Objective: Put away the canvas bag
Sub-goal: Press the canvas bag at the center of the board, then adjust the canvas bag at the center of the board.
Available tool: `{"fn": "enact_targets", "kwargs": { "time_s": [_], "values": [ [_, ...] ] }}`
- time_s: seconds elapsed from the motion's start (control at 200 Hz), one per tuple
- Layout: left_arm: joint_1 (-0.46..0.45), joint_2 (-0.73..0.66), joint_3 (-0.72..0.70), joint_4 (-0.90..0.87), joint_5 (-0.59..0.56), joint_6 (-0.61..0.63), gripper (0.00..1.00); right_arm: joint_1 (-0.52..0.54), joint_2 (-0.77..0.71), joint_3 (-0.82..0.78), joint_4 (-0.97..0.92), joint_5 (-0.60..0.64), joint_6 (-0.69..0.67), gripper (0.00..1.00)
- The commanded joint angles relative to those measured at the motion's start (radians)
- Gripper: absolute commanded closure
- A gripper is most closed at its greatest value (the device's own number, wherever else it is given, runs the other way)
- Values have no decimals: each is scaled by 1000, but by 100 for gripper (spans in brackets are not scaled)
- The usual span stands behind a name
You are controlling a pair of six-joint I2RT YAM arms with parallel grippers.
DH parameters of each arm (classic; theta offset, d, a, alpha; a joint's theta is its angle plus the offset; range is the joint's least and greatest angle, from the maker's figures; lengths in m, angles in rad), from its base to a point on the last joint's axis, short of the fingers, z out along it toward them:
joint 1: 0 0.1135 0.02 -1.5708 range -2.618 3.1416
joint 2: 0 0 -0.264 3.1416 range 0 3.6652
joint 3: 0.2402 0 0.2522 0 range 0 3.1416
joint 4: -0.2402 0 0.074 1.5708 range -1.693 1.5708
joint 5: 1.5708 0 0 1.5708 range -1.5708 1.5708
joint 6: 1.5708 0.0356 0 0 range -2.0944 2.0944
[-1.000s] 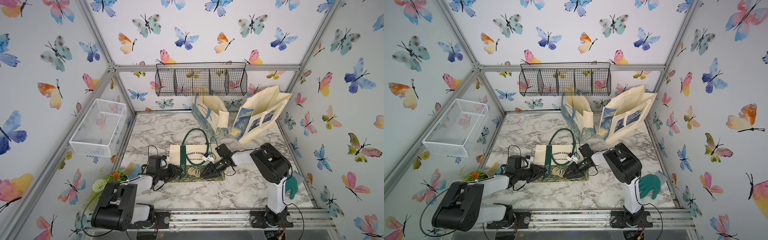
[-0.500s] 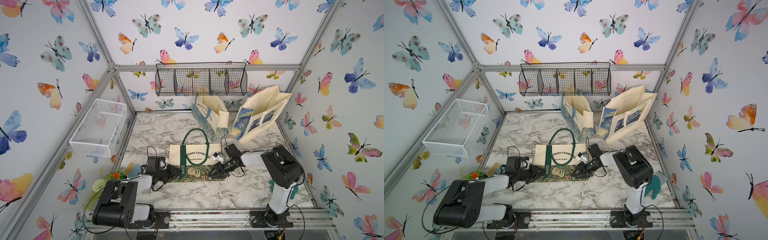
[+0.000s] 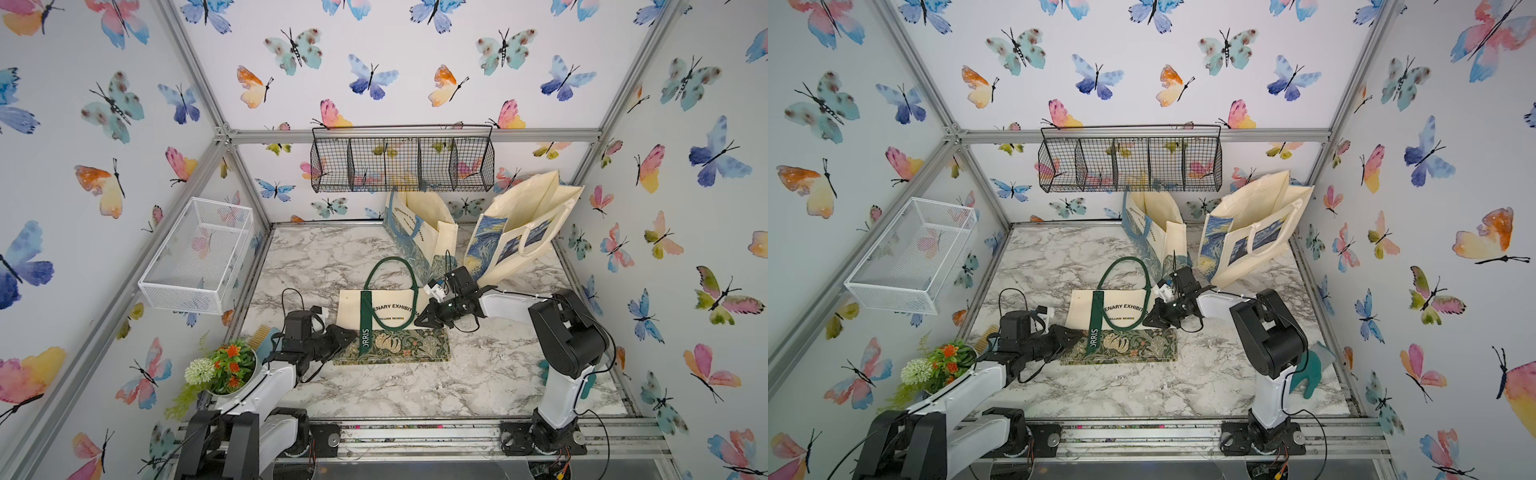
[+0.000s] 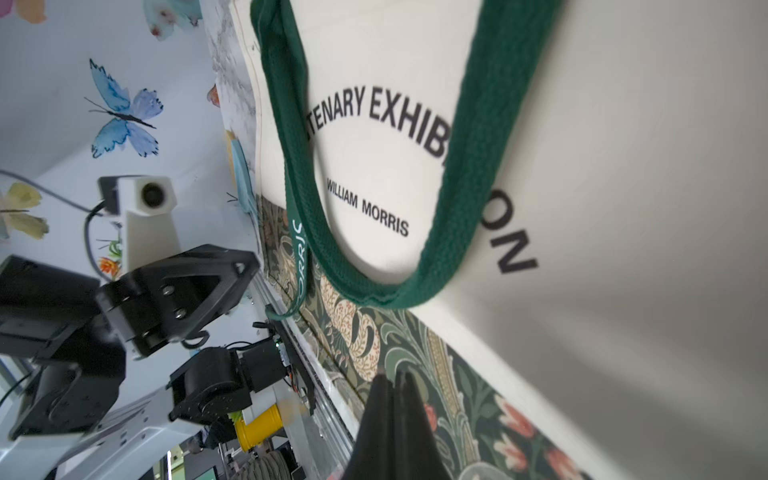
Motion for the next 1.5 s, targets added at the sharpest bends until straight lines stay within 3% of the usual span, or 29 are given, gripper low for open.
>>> {"fn": "enact_targets", "kwargs": {
  "time_s": [0.0, 0.13, 0.245, 0.581, 0.751, 1.051, 1.156, 1.311, 1.412, 1.497],
  "values": [
    [6, -36, 61, -26, -27, 101, 77, -7, 68, 15, 44, 59, 71, 98],
    [0, 70, 106, 14, -23, 157, 90, -7, 110, 26, 86, 92, 118, 98],
    [-18, 197, 126, 42, -26, 191, 97, -7, 123, 24, 100, 110, 143, 98],
    [-65, 367, 144, 43, -77, 242, 100, -6, 167, -4, 206, 87, 197, 98],
    [-138, 475, 200, -26, -151, 263, 100, -6, 175, 6, 250, 69, 223, 98],
    [-176, 498, 230, -48, -194, 273, 100, -4, 164, 73, 362, 11, 330, 98],
    [-175, 501, 228, -40, -185, 268, 100, -23, 199, 281, 326, -19, 337, 98],
    [-175, 481, 219, -43, -197, 262, 100, -67, 182, 552, 202, 63, 292, 98],
    [-175, 459, 209, -35, -193, 269, 100, -82, 133, 538, 171, 71, 279, 98],
    [-176, 451, 206, -29, -183, 274, 98, -85, 70, 425, 159, 79, 258, 98]
  ]
}}
